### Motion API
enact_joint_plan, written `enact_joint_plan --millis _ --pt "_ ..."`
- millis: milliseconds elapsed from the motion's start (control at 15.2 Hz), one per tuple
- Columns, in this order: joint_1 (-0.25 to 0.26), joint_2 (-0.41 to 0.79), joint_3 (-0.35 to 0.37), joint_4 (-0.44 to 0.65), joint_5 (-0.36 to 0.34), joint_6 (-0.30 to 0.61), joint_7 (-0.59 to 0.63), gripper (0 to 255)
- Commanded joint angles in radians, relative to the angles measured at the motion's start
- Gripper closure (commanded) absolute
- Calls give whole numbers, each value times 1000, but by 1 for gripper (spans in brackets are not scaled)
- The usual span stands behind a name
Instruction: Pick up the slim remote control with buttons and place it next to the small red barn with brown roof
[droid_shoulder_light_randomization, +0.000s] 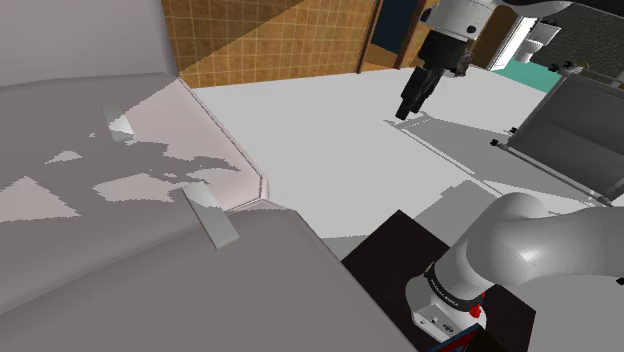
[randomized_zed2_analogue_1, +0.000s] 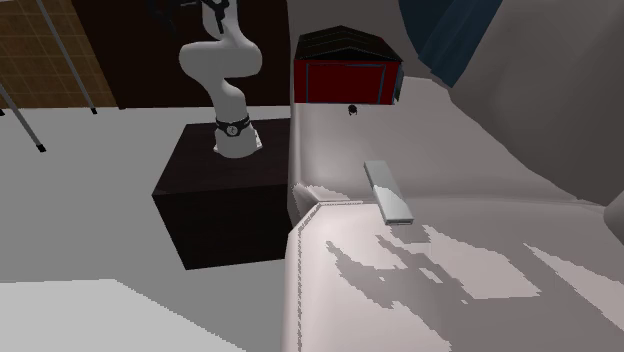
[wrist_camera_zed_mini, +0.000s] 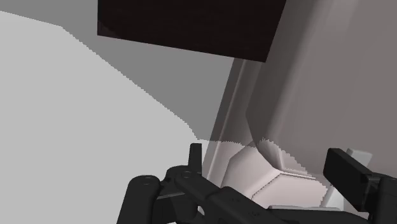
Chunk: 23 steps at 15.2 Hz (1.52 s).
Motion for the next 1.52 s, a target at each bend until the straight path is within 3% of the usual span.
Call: enact_joint_plan --millis 0,858,1452 --pt "0 0 0 0 0 0 0 0" --pt "64 254 260 -21 104 295 237 0" --pt "79 541 428 92 66 474 425 0"
